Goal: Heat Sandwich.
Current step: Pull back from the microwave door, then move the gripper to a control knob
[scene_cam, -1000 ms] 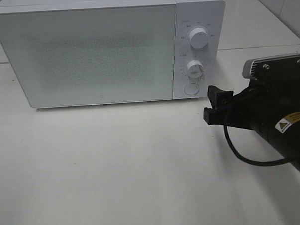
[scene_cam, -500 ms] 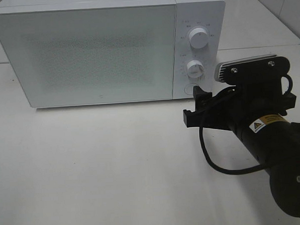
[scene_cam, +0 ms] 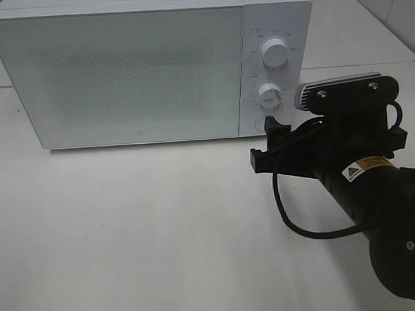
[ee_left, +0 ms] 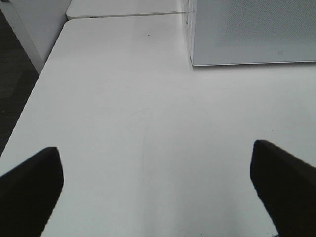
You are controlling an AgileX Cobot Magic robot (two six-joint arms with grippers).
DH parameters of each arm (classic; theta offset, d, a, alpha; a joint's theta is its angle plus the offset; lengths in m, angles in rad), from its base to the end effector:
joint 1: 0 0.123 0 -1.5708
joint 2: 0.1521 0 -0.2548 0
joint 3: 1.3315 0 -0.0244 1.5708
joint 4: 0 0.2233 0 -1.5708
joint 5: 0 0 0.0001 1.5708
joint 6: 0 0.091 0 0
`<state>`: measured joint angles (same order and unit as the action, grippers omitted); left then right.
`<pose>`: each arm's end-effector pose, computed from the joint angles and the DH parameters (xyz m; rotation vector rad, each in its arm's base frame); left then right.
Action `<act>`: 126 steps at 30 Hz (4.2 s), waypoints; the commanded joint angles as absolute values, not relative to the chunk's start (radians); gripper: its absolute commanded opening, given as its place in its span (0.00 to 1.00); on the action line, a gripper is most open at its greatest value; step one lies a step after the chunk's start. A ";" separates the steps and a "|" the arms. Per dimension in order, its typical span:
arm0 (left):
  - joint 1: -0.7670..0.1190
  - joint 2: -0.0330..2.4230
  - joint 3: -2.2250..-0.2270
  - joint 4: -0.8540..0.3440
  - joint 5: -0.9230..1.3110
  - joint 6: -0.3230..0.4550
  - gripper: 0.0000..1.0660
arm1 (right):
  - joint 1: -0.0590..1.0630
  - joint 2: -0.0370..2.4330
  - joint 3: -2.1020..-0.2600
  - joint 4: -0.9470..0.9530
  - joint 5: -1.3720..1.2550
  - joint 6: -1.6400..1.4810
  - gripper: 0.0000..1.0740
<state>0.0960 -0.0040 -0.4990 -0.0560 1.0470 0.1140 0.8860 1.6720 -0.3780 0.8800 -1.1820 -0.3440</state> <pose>0.0019 -0.0043 0.2650 0.0205 2.0269 0.0658 0.1948 0.1360 0.1565 -0.1235 1.7112 0.0134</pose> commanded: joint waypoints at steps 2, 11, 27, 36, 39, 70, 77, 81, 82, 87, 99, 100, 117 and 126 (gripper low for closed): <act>0.093 -0.030 -0.495 -0.063 1.036 0.117 0.92 | 0.883 1.681 -0.386 0.869 -1.198 -0.330 0.70; 0.093 -0.030 -0.495 -0.063 1.036 0.117 0.92 | 0.883 1.793 -0.420 0.867 -1.234 -0.299 0.70; 0.093 -0.030 -0.495 -0.063 1.036 0.117 0.92 | 0.742 1.899 -0.589 0.733 -1.185 -0.283 0.70; 0.093 -0.030 -0.495 -0.063 1.036 0.117 0.92 | 0.675 1.955 -0.685 0.690 -1.163 -0.281 0.70; 0.093 -0.030 -0.495 -0.063 1.036 0.117 0.92 | 0.664 1.972 -0.703 0.685 -1.160 -0.281 0.70; 0.093 -0.030 -0.495 -0.063 1.036 0.117 0.92 | 0.638 2.069 -0.793 0.692 -1.198 -0.276 0.63; 0.093 -0.030 -0.495 -0.063 1.036 0.117 0.92 | 0.638 2.069 -0.793 0.692 -1.198 -0.276 0.31; 0.093 -0.030 -0.495 -0.063 1.036 0.117 0.92 | 0.638 2.069 -0.793 0.692 -1.194 -0.277 0.08; 0.093 -0.030 -0.495 -0.063 1.036 0.117 0.92 | 0.638 2.069 -0.793 0.692 -1.194 -0.277 0.04; 0.093 -0.030 -0.495 -0.063 1.036 0.117 0.92 | 0.638 2.069 -0.793 0.692 -1.192 -0.277 0.00; 0.093 -0.030 -0.495 -0.063 1.036 0.117 0.92 | 0.638 2.069 -0.793 0.720 -1.192 -0.077 0.01; 0.093 -0.030 -0.495 -0.063 1.036 0.117 0.92 | 0.638 2.069 -0.793 0.720 -1.192 -0.047 0.01; 0.093 -0.030 -0.495 -0.063 1.036 0.117 0.92 | 0.638 2.069 -0.793 0.720 -1.138 0.484 0.02; 0.093 -0.030 -0.495 -0.063 1.036 0.117 0.92 | 0.638 2.069 -0.793 0.720 -1.095 0.704 0.02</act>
<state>0.0960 -0.0040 -0.4990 -0.0550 1.0470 0.1140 0.6370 2.0700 -0.7850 0.7390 -1.1700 0.6720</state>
